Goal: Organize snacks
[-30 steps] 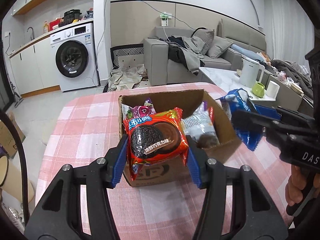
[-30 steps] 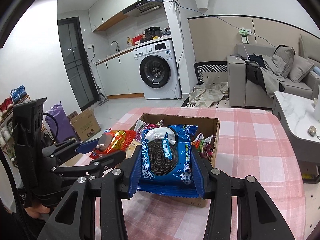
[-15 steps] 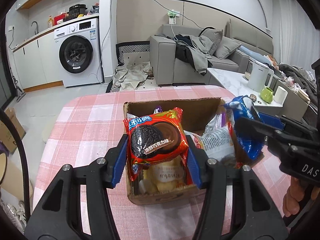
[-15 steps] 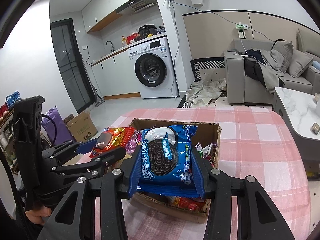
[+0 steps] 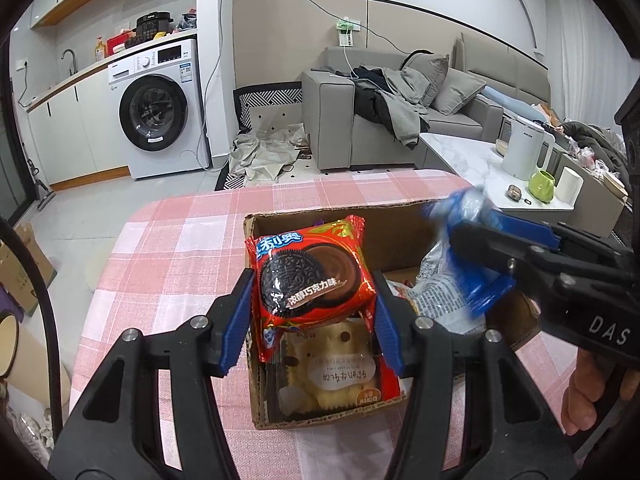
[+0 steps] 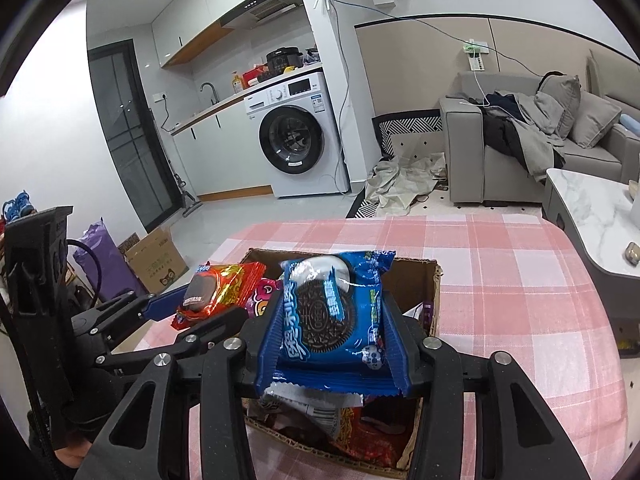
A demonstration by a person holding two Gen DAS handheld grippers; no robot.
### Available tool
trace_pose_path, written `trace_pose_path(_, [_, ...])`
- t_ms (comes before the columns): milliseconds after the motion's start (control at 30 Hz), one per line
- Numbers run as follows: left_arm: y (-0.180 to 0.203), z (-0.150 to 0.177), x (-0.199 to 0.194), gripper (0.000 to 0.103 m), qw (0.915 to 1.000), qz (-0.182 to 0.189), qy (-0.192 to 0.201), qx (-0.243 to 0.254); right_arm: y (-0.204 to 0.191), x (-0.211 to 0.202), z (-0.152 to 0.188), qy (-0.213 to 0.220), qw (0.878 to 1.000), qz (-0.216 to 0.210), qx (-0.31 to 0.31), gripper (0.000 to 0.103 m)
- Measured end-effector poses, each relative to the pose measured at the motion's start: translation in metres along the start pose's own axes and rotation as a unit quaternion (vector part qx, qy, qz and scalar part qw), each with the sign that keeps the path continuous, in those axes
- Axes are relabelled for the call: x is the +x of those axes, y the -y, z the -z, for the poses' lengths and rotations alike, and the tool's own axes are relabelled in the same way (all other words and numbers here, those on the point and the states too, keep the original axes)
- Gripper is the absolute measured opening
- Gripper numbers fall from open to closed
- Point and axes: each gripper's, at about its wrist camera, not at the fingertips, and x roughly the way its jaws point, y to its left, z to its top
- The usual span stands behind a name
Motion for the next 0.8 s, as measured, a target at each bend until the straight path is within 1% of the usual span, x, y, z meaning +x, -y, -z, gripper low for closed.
trace_pose_path(33, [0.000,0.000,0.000,0.052,1.0000,-0.001,-0.001,0.001,-0.001,0.000,0.000,0.000,1.000,-0.002,-0.002,0.055])
trace_pose_path(67, [0.002,0.000,-0.001,0.055,1.0000,-0.002,-0.001,0.003,-0.001,-0.001,0.000,0.000,1.000,-0.002,-0.004,0.062])
trace_pose_path(133, [0.003,0.001,-0.004,0.061,0.9999,-0.001,0.006,0.008,-0.001,-0.004,0.001,0.003,1.000,-0.003,-0.011,0.072])
trace_pose_path(167, [0.004,0.000,-0.005,0.070,0.9999,0.000,0.009,0.010,-0.002,-0.007,0.002,0.007,1.000,-0.001,-0.016,0.076])
trace_pose_path(200, [0.005,0.001,-0.008,0.081,0.9998,0.002,0.015,0.013,-0.002,-0.009,0.002,0.009,1.000,-0.001,-0.019,0.080])
trace_pose_path(233, [0.006,0.002,-0.011,0.084,0.9997,0.003,0.019,0.015,-0.003,-0.012,0.003,0.009,1.000,-0.001,-0.023,0.088])
trace_pose_path(267, [0.007,0.002,-0.014,0.084,0.9995,0.005,0.026,0.017,-0.002,-0.015,0.004,0.011,1.000,-0.002,-0.022,0.094])
trace_pose_path(367, [0.009,0.005,-0.021,0.085,0.9992,0.011,0.031,0.024,0.000,-0.024,0.006,0.025,1.000,-0.001,-0.019,0.103])
trace_pose_path(433, [0.012,0.007,-0.028,0.086,0.9990,0.016,0.035,0.024,0.001,-0.029,0.007,0.028,0.999,-0.004,-0.020,0.102])
trace_pose_path(467, [0.012,0.008,-0.031,0.089,0.9989,0.019,0.036,0.023,0.001,-0.031,0.009,0.028,0.999,-0.005,-0.021,0.102])
trace_pose_path(567, [0.010,0.014,-0.040,0.103,0.9983,0.024,0.049,0.021,0.002,-0.037,0.013,0.032,0.999,-0.002,-0.029,0.103])
trace_pose_path(633, [0.008,0.018,-0.046,0.103,0.9980,0.023,0.056,0.020,0.002,-0.040,0.016,0.036,0.999,-0.002,-0.031,0.103])
trace_pose_path(800, [0.005,0.028,-0.055,0.103,0.9978,0.024,0.059,0.017,0.002,-0.046,0.027,0.040,0.999,-0.008,-0.030,0.103])
